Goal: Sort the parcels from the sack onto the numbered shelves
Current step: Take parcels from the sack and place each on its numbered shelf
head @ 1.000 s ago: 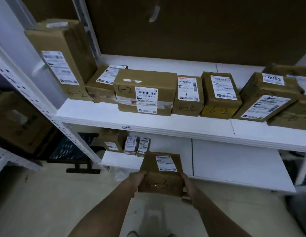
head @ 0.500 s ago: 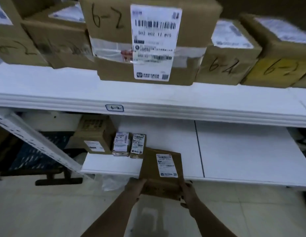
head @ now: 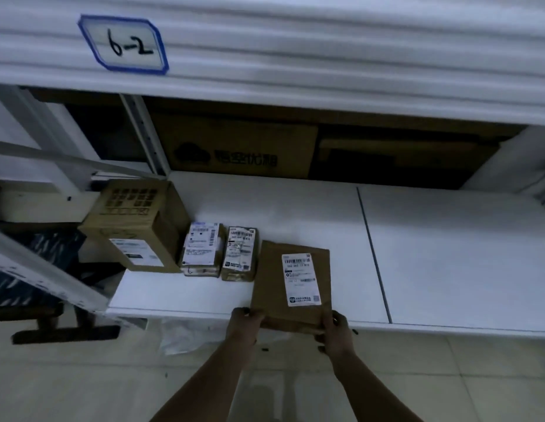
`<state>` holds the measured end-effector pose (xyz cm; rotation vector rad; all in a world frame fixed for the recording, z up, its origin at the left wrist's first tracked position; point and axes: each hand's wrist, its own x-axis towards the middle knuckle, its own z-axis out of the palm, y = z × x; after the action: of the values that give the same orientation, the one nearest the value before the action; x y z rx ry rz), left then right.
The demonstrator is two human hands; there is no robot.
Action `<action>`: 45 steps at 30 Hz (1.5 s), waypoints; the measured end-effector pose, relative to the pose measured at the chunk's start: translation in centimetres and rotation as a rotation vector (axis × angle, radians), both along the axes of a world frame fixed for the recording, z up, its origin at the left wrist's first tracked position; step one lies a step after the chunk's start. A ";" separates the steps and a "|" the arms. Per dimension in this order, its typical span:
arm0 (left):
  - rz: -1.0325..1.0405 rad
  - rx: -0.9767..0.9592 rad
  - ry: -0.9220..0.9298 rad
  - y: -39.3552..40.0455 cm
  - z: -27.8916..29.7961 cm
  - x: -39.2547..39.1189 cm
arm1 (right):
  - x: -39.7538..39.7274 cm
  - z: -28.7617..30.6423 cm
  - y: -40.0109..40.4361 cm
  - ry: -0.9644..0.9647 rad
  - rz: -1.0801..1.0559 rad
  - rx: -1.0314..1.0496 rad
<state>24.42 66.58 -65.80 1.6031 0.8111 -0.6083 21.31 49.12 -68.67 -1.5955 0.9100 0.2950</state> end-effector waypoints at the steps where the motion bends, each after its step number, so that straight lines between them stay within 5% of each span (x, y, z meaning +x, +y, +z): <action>1: 0.001 0.003 -0.005 0.0 -0.3 0.3 | 0.4 -0.4 0.0 -0.009 -0.003 0.006; 10: -0.010 -0.062 -0.017 -0.5 -1.6 2.8 | 4.7 -5.2 -0.9 -0.011 -0.028 -0.094; 26: 0.004 -0.022 -0.086 -1.4 -3.4 4.8 | 7.4 -3.9 -1.8 -0.056 0.031 -0.102; 34: 0.029 -0.082 -0.075 -1.5 -3.0 4.8 | 7.6 -1.9 -1.9 0.005 0.024 0.070; 41: 0.000 -0.024 0.097 -0.6 2.0 2.0 | 5.6 1.5 -2.3 0.157 0.008 -0.072; 45: -0.054 0.003 0.110 -0.2 9.8 -0.6 | 3.0 9.9 -1.6 0.161 0.149 -0.067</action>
<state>23.80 66.35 -55.95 1.6098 0.8517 -0.7394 24.32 47.54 -58.81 -1.7235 0.9331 0.5078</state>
